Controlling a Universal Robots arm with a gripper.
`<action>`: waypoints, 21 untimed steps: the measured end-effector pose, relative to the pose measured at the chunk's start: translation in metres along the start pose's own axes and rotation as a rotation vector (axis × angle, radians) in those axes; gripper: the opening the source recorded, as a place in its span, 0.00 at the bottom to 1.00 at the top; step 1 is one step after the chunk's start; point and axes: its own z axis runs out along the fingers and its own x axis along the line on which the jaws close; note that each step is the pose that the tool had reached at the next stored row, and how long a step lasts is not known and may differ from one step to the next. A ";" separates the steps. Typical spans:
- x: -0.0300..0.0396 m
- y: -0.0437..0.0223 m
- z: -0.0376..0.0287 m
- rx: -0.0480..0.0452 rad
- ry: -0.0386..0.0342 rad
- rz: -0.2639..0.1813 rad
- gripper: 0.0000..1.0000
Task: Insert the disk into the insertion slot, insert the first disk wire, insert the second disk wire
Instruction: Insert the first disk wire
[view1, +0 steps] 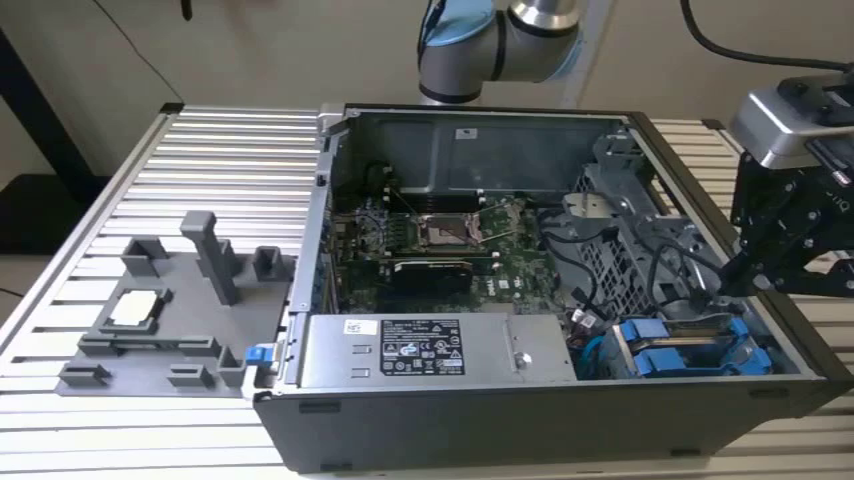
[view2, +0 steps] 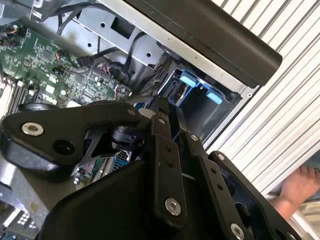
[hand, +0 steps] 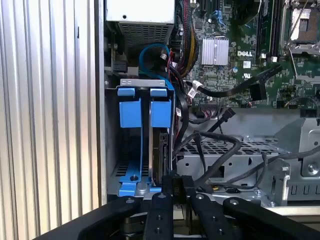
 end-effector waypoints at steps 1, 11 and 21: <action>0.0002 -0.0001 0.0010 0.0000 -0.0001 0.000 0.19; 0.0023 0.0009 0.0184 0.0003 0.0005 0.006 0.19; 0.0054 0.0016 0.0326 0.0003 0.0005 0.006 0.19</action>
